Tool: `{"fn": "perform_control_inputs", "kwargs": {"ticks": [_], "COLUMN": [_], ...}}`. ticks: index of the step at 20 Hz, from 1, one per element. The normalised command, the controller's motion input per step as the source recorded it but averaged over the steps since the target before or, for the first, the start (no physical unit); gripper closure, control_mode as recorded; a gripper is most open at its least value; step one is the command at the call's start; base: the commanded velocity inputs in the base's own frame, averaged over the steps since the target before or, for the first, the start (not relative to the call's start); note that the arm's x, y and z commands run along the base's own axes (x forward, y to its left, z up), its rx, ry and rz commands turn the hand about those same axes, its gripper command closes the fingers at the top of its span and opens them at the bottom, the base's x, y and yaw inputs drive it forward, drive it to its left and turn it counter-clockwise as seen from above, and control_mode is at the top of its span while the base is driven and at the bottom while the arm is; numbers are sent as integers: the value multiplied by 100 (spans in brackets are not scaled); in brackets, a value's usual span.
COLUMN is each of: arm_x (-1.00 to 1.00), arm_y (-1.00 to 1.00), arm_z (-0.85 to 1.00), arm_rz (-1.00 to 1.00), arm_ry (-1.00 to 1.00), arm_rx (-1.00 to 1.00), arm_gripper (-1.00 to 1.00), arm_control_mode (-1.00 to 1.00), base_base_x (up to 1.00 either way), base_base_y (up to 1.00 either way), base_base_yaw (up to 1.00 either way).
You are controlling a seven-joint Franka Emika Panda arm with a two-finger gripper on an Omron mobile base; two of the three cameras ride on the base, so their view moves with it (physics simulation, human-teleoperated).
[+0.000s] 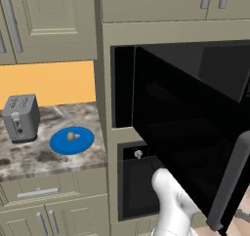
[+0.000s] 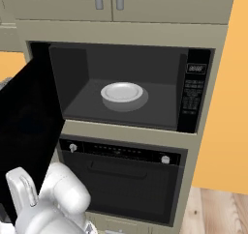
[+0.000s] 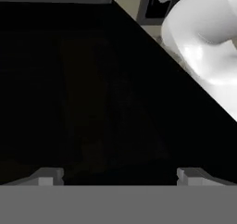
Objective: Pick the mushroom from the counter and place it in the microwave. Then turn on the microwave.
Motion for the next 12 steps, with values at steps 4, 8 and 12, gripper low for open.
{"fn": "perform_control_inputs", "kwargs": {"ticks": [4, 8, 12], "arm_x": [-1, 0, 0], "arm_y": [55, 56, 57], "arm_z": [0, 0, 0], "arm_rz": [15, 13, 12], "arm_ry": [-1, -3, -6], "arm_rx": [0, 0, 0], "arm_gripper": [-100, -100, -100], "arm_control_mode": [-100, -100, -100], "base_base_x": [0, 0, 0], "base_base_y": [0, 0, 0], "base_base_yaw": [0, 0, 0]}}
